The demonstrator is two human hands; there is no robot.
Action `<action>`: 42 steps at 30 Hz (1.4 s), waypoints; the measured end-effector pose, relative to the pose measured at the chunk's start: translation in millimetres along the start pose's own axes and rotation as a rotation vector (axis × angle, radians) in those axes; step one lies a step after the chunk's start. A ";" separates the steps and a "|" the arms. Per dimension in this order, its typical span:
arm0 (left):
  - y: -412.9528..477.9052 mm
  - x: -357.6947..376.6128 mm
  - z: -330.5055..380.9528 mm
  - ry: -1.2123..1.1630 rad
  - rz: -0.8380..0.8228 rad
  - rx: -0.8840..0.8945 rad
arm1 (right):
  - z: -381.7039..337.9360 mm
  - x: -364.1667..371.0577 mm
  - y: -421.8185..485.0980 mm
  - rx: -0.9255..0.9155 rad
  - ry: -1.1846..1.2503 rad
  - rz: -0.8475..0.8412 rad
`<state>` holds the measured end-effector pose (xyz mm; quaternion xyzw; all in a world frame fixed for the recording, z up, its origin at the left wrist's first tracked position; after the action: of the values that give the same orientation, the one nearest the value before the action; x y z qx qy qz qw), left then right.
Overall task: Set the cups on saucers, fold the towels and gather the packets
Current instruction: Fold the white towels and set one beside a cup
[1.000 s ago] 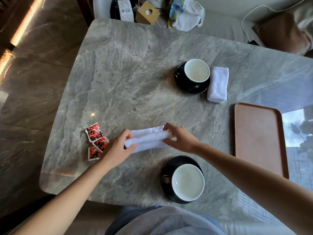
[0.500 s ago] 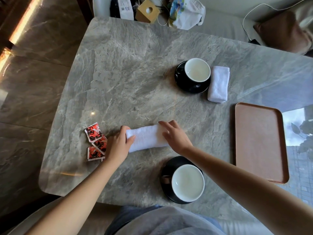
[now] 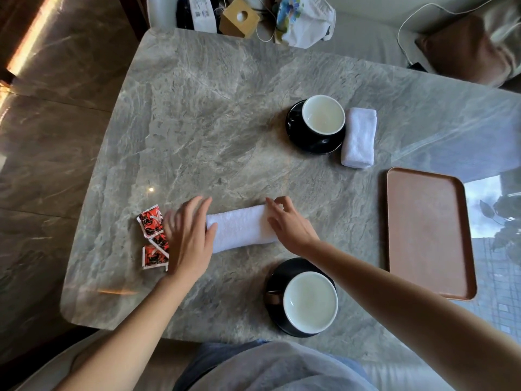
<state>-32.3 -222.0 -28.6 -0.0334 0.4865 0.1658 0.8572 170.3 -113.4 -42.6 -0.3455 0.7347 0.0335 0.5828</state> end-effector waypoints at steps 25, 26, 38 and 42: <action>-23.6 -3.4 35.4 -0.236 -0.194 0.007 | -10.3 -20.3 -1.1 -0.214 -0.118 -0.077; -32.6 -10.6 46.2 -0.424 -0.096 -0.059 | -13.2 -25.5 1.9 -0.223 -0.120 -0.025; -42.5 19.0 88.7 -1.770 -0.119 -1.513 | -63.4 -15.4 5.0 -0.440 -0.216 0.070; -27.8 30.8 88.7 -1.792 -0.083 -1.565 | -53.8 -15.7 1.2 -0.299 -0.096 -0.052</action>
<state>64.0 -221.1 -11.0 -0.4357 -0.5207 0.3540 0.6432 126.2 -129.4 -12.1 -0.4454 0.6837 0.1438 0.5599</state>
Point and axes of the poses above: each hand's wrist, its own y-axis towards the middle knuckle, its own x-axis out of the palm, z = x × y, the point moved 2 cm from there along y, towards the middle knuckle, and after that the axes turned 8 degrees about -y, right-handed, at the moved point
